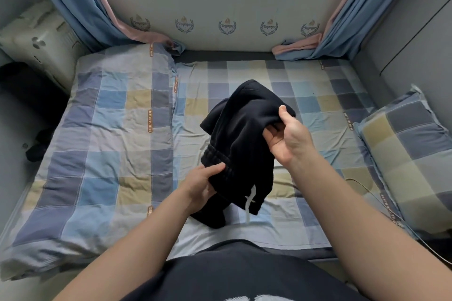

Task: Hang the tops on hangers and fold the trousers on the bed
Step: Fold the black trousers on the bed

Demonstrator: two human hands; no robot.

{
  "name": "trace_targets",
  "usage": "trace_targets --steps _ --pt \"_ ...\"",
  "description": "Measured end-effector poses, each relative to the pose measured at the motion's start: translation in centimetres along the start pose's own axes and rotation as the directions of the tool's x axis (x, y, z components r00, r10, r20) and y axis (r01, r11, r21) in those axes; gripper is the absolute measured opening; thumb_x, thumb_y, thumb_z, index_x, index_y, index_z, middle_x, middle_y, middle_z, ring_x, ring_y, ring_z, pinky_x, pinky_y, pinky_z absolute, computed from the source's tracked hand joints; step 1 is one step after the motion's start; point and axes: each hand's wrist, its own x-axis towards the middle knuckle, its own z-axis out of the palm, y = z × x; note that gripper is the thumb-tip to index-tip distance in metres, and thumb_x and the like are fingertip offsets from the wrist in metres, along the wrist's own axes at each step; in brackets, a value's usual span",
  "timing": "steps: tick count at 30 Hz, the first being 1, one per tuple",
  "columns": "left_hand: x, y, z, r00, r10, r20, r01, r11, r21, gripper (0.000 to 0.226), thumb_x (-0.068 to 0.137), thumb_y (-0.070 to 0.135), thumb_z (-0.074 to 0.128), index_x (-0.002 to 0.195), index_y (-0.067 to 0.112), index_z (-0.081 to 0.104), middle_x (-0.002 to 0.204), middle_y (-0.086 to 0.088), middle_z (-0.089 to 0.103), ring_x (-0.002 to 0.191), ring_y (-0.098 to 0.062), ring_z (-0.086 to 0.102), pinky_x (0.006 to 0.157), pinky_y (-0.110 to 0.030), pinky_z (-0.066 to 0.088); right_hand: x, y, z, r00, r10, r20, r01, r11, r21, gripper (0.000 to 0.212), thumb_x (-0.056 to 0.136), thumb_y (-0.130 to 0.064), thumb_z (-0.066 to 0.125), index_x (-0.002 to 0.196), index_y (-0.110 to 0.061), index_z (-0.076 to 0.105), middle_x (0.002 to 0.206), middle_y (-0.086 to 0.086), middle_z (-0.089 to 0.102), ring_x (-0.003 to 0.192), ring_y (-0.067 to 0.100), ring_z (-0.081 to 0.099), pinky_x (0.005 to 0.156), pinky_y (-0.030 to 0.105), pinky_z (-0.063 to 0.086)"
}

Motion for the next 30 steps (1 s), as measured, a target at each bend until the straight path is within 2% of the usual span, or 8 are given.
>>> trace_targets --steps 5,9,11,15,19,22,25,30 --pt "-0.2 2.7 -0.8 0.929 0.328 -0.170 -0.298 0.937 0.181 0.024 0.094 -0.002 0.062 0.110 0.016 0.069 0.104 -0.007 0.075 0.095 -0.024 0.072 0.070 -0.026 0.058 2.7 0.5 -5.3 0.976 0.040 -0.214 -0.074 0.986 -0.152 0.034 0.107 -0.021 0.045 0.137 -0.005 0.051 0.118 0.013 0.066 0.097 0.029 0.066 0.066 0.041 0.057" --pt "-1.2 4.6 -0.5 0.787 0.615 0.043 -0.512 0.612 0.603 0.039 0.090 -0.009 0.061 0.091 0.029 0.070 0.090 0.007 0.071 0.084 -0.001 0.067 0.075 -0.015 0.050 2.9 2.2 -8.7 0.919 0.261 -0.295 -0.358 0.864 -0.354 0.031 0.102 -0.019 0.051 0.133 -0.014 0.053 0.154 0.010 0.041 0.140 0.032 0.042 0.110 0.050 0.039" --pt "-1.5 4.9 -0.2 0.766 0.620 0.172 -0.534 0.464 0.707 0.046 0.086 -0.013 0.059 0.082 0.033 0.067 0.084 0.009 0.068 0.079 -0.003 0.064 0.073 -0.020 0.049 2.3 3.0 -8.6 0.948 0.225 -0.223 -0.308 0.821 -0.480 0.050 0.097 -0.021 0.062 0.143 -0.020 0.045 0.158 0.008 0.036 0.146 0.031 0.033 0.112 0.052 0.035" --pt "-2.1 5.0 -0.3 0.767 0.561 0.312 -0.528 0.274 0.804 0.042 0.083 -0.005 0.054 0.091 0.037 0.055 0.084 0.005 0.065 0.076 -0.024 0.060 0.073 -0.041 0.050 0.3 2.7 -5.8 0.961 0.168 0.220 0.057 0.660 -0.749 0.070 0.088 -0.037 0.073 0.149 -0.035 0.039 0.150 -0.005 0.043 0.129 0.008 0.050 0.113 0.050 0.038" --pt "-2.9 5.5 0.2 0.796 0.523 0.304 -0.503 0.293 0.813 0.042 0.083 -0.004 0.053 0.101 0.031 0.040 0.089 0.009 0.070 0.074 -0.012 0.062 0.067 -0.029 0.048 -1.0 2.6 -2.1 0.881 0.221 0.419 0.291 0.444 -0.847 0.047 0.090 -0.038 0.072 0.133 -0.028 0.058 0.124 -0.009 0.066 0.108 0.001 0.065 0.089 0.024 0.050" --pt "-2.6 5.5 0.0 0.808 0.523 0.272 -0.493 0.346 0.798 0.044 0.080 -0.004 0.055 0.099 0.032 0.040 0.094 0.010 0.073 0.083 -0.011 0.067 0.070 -0.025 0.050 -0.4 3.4 -1.3 0.886 0.156 0.436 0.425 0.096 -0.900 0.012 0.091 -0.025 0.069 0.102 -0.025 0.073 0.090 -0.007 0.072 0.082 0.010 0.067 0.080 0.030 0.056" --pt "-2.4 5.3 -0.5 0.804 0.542 0.243 -0.489 0.372 0.789 0.045 0.079 -0.003 0.061 0.096 0.033 0.042 0.095 0.010 0.072 0.076 -0.018 0.065 0.068 -0.034 0.053 -0.2 3.7 -1.4 0.889 0.237 0.391 0.435 -0.172 -0.884 0.018 0.089 -0.015 0.059 0.099 -0.025 0.070 0.089 -0.003 0.070 0.072 0.013 0.062 0.063 0.022 0.048" --pt "-1.7 5.1 -1.4 0.876 0.444 0.190 -0.380 0.393 0.837 0.030 0.078 0.029 0.084 0.094 0.031 0.059 0.092 0.014 0.067 0.073 -0.012 0.064 0.065 -0.023 0.050 0.3 3.9 -1.7 0.889 0.061 0.454 0.457 -0.039 -0.889 0.018 0.091 -0.011 0.051 0.083 -0.027 0.055 0.075 -0.003 0.059 0.067 0.016 0.053 0.057 0.026 0.038"
